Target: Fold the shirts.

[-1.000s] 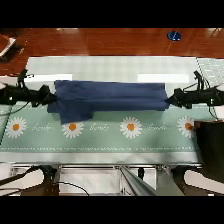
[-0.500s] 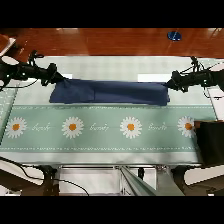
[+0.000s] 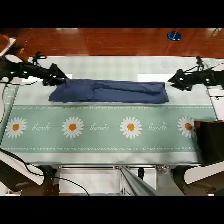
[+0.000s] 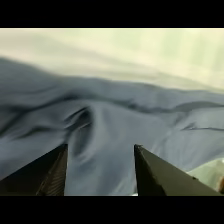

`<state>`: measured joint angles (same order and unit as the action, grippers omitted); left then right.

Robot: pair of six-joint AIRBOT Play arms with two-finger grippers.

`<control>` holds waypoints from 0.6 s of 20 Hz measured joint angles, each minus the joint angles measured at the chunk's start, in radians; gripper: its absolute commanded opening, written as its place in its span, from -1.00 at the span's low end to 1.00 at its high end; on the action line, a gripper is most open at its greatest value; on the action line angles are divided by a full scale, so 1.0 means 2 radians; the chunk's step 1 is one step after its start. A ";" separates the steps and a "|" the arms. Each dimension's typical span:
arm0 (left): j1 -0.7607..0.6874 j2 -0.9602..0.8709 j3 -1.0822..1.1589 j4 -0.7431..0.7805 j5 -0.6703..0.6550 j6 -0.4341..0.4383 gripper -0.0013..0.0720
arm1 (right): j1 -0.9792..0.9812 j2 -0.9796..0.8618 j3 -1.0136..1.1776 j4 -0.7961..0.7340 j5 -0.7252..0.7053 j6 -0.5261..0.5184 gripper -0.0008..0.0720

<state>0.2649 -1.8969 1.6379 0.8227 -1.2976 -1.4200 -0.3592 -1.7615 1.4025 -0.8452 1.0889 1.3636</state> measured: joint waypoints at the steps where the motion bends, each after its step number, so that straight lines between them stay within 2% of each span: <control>1: 0.010 0.009 0.000 0.019 -0.014 -0.002 0.42 | -0.011 0.001 0.000 -0.009 0.009 0.004 0.15; 3: 0.030 0.039 -0.016 0.058 -0.032 -0.008 0.42 | -0.027 0.000 -0.003 -0.022 0.021 0.009 0.15; 5: 0.042 0.082 -0.056 0.082 -0.021 -0.011 0.42 | -0.030 -0.008 -0.006 -0.025 0.031 0.010 0.15; 11: 0.011 0.235 -0.229 0.082 0.116 0.013 0.42 | 0.018 -0.049 -0.008 0.022 0.075 -0.017 0.14; 12: -0.002 0.251 -0.246 0.082 0.130 0.016 0.42 | 0.030 -0.054 -0.008 0.029 0.080 -0.022 0.07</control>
<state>0.2611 -1.3956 1.1461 0.9874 -1.0370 -1.3888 -0.2989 -1.8690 1.3872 -0.7864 1.2488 1.3205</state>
